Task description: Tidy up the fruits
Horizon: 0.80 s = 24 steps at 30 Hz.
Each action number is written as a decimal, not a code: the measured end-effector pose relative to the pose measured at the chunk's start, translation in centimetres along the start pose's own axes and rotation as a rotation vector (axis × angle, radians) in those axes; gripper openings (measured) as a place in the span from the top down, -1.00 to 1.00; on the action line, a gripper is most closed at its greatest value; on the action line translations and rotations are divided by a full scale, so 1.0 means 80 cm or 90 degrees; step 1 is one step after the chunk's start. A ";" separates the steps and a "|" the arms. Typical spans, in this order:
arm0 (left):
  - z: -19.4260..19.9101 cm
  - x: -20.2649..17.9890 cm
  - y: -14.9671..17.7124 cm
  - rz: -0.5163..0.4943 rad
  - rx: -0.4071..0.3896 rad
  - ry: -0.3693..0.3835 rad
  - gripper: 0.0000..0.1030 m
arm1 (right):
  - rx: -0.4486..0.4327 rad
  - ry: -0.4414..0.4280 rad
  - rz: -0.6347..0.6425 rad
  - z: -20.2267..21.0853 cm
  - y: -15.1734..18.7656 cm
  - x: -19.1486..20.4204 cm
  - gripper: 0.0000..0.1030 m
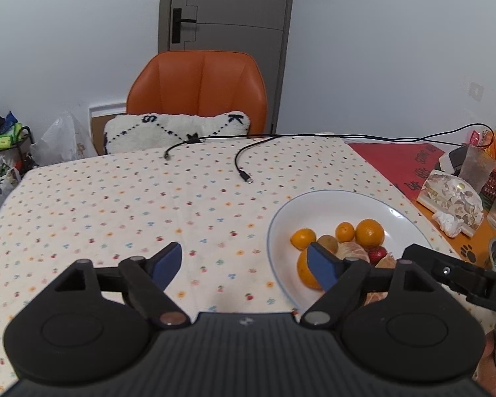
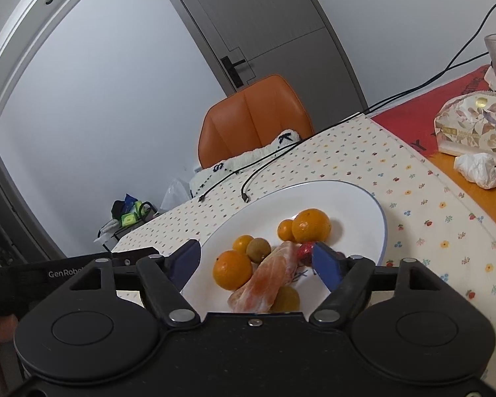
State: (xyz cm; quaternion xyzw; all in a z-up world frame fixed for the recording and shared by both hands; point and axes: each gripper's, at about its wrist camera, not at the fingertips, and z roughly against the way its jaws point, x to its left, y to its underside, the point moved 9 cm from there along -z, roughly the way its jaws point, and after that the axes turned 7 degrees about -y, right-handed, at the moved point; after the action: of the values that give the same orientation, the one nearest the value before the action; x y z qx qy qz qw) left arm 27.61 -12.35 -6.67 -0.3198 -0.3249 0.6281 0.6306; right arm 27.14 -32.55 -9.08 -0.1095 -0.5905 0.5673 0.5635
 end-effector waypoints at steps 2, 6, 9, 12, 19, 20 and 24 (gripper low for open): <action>0.007 0.006 0.001 0.000 -0.005 -0.006 -0.65 | 0.002 -0.004 0.001 0.002 0.003 0.006 -0.47; 0.020 0.020 0.003 0.000 -0.019 -0.017 -0.73 | 0.003 -0.002 0.016 0.004 0.007 0.018 -0.61; 0.029 0.033 0.006 0.012 -0.021 -0.023 -0.74 | 0.007 -0.008 0.024 0.006 0.009 0.030 -0.72; 0.039 0.047 0.008 0.025 -0.022 -0.026 -0.75 | 0.005 -0.009 0.039 0.009 0.010 0.042 -0.82; 0.064 0.079 0.014 0.028 -0.014 -0.054 -0.78 | 0.004 -0.011 0.049 0.015 0.013 0.064 -1.00; 0.069 0.084 0.015 0.030 -0.013 -0.057 -0.81 | 0.006 -0.012 0.048 0.016 0.014 0.066 -1.00; 0.086 0.102 0.017 0.039 -0.011 -0.078 -0.84 | 0.013 -0.015 0.056 0.020 0.015 0.080 -1.00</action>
State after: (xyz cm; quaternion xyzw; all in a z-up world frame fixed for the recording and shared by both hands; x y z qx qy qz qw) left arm 21.23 -4.18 -3.66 -0.2962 -0.3583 0.6625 0.5873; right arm 23.04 -28.10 -6.15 -0.1228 -0.5858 0.5985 0.5324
